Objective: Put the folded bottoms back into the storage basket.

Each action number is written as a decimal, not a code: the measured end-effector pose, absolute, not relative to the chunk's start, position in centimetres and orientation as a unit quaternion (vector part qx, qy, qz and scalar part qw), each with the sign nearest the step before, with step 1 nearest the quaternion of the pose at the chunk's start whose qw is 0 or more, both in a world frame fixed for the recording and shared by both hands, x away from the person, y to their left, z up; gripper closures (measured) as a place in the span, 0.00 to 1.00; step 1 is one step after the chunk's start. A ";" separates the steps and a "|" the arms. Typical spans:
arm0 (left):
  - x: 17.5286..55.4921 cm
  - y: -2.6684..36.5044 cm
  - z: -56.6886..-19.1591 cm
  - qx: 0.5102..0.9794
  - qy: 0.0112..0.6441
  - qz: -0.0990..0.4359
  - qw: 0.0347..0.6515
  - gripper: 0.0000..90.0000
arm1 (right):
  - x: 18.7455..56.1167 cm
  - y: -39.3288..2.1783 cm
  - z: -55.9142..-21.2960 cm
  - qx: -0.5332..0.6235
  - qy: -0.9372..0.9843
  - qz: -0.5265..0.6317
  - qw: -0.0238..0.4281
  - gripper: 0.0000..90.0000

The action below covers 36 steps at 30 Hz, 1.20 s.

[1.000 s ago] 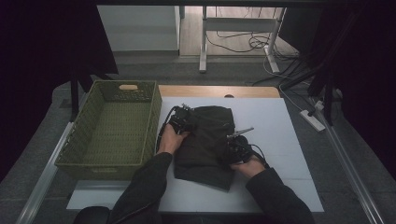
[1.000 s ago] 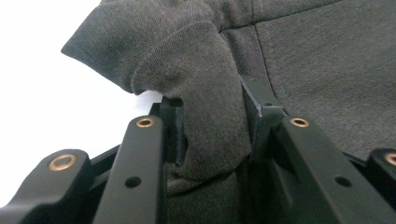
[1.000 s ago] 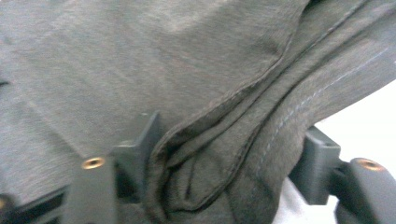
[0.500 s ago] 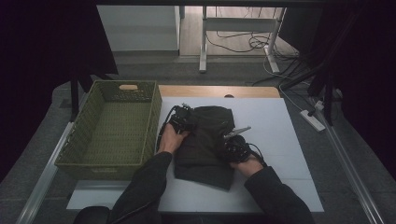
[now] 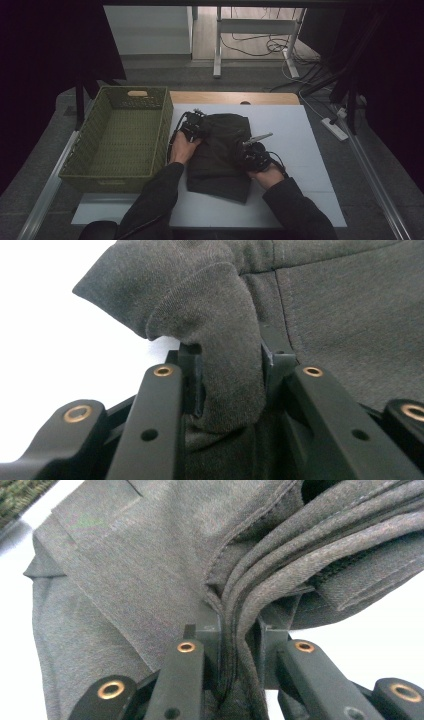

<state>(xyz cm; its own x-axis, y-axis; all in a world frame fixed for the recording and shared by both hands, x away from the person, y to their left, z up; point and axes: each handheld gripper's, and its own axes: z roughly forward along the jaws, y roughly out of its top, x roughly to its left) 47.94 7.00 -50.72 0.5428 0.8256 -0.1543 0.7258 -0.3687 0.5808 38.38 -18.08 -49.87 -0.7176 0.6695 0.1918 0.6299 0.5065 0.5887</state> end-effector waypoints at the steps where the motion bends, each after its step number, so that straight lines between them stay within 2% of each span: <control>1: 48.0 7.0 -50.6 0.822 0.473 0.079 0.307 0.78 | 38.4 -18.1 -49.8 0.374 0.867 0.328 0.032 0.87; 11: 47.9 7.1 -48.8 0.819 0.477 0.072 0.311 0.79 | 38.0 -18.2 -48.4 0.369 0.860 0.352 0.034 0.87; 36: 48.7 7.3 -41.0 0.824 0.456 0.085 0.325 0.79 | 38.3 -19.1 -43.4 0.356 0.841 0.404 0.055 0.87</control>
<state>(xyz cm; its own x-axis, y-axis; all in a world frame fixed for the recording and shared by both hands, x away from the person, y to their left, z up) 48.70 7.30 -40.98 0.5689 0.8075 -0.1557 0.6968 -0.3728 0.6127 38.30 -19.10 -43.36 -0.7402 0.6435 0.1949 0.5546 0.4204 0.7181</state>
